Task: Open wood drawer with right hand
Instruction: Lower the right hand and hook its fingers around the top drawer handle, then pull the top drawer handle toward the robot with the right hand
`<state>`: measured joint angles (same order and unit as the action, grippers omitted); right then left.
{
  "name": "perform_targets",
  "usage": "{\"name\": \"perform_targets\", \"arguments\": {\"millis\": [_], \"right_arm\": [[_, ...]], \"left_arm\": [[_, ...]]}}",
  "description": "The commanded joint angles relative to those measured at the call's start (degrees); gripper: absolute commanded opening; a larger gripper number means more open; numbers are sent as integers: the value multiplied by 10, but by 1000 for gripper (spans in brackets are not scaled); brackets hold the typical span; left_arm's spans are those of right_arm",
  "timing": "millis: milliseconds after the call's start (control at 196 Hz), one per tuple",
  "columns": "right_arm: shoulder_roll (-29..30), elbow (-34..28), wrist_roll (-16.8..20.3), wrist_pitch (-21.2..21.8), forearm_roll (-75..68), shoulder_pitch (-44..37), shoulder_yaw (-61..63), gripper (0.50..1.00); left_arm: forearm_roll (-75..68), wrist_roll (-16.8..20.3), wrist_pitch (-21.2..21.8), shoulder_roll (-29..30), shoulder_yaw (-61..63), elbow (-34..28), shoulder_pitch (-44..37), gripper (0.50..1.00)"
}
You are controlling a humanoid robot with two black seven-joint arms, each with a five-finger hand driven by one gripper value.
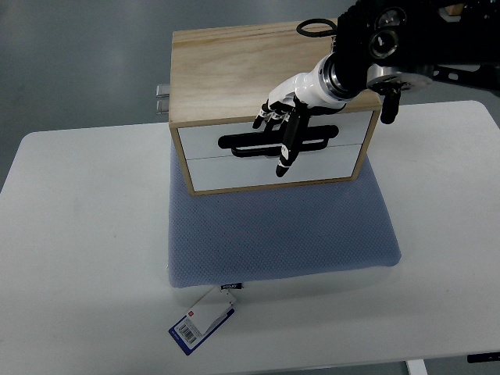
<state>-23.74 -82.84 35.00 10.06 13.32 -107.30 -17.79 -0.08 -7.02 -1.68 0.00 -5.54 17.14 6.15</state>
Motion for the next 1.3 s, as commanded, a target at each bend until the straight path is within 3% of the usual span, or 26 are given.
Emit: {"name": "perform_targets", "arguments": {"millis": [0,235,470,475,511,582,587,608,684,689,899,965,1297], "right_arm": [[-1,4,0,5,7,11,-1,938],[1,10,0,8,39,35,-1,938],[1,17,0,50,75,55,-2,938],[-1,17,0,72,74,54,-1,940],[-4,16,0,94,71,53,-1,940],[-6,16,0,105,70,53,-1,940],[-10,15,0,134,69,49,-1,940],[-11,13,0,145,68,48,-1,940],[-15,11,0,158,66,46,-1,938],[-23,7,0,182,65,43,-1,938],[-35,-20,-1,213,55,28,-1,938],[-47,-38,-1,248,32,12,-1,940],[-82,-92,-1,249,-17,-12,-1,938]], "left_arm": [[0,0,0,0,0,0,0,1000],[0,0,0,0,1,0,0,1000],[1,0,0,0,1,-1,0,1000],[1,0,0,0,1,-1,0,1000],[1,1,0,0,1,-1,0,1000],[1,0,0,0,1,-1,0,1000],[1,0,0,0,1,-1,0,1000],[1,0,0,0,1,-1,0,1000],[1,0,0,0,1,-1,0,1000],[1,0,0,0,1,-1,0,1000],[1,0,0,0,1,-1,0,1000],[1,0,0,0,0,-2,0,1000],[1,1,0,0,-2,-2,0,1000]]}}
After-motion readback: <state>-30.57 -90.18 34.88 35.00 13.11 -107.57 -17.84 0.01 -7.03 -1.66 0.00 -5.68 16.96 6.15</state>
